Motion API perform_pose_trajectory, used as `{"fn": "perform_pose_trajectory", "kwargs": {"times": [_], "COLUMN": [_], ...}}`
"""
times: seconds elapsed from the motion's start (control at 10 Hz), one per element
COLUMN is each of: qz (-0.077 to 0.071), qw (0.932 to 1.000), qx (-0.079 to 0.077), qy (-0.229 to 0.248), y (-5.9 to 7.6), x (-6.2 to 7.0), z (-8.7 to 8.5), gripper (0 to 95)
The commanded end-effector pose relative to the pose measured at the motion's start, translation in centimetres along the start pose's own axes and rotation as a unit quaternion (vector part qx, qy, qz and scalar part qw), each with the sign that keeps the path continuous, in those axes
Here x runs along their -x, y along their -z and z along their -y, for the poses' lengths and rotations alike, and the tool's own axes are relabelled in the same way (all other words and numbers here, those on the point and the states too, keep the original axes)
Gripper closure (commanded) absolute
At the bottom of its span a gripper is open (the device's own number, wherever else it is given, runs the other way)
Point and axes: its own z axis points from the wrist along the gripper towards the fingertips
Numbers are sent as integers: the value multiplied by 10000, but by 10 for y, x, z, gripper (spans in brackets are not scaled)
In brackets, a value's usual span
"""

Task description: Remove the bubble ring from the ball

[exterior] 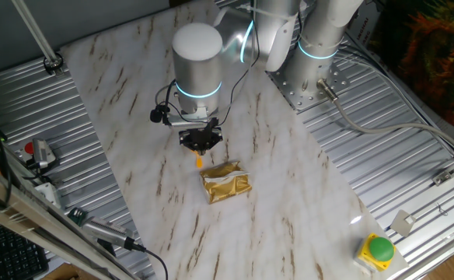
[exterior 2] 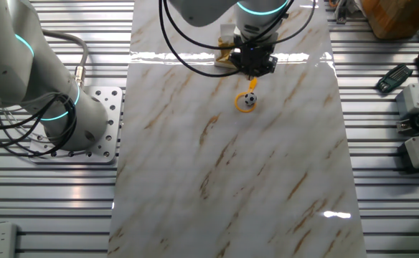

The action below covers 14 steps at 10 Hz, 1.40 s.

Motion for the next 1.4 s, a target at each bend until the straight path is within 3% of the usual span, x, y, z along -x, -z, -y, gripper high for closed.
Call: {"fn": "perform_pose_trajectory", "kwargs": {"times": [0.1, 0.5, 1.4], "qz": [9, 3, 9], "qw": [10000, 10000, 9999], "qx": [-15, -29, -73], "qy": [-21, -49, -76], "y": [-3, -5, -17], "x": [2, 9, 11], "z": [2, 10, 11], "gripper": [950, 950, 950]}}
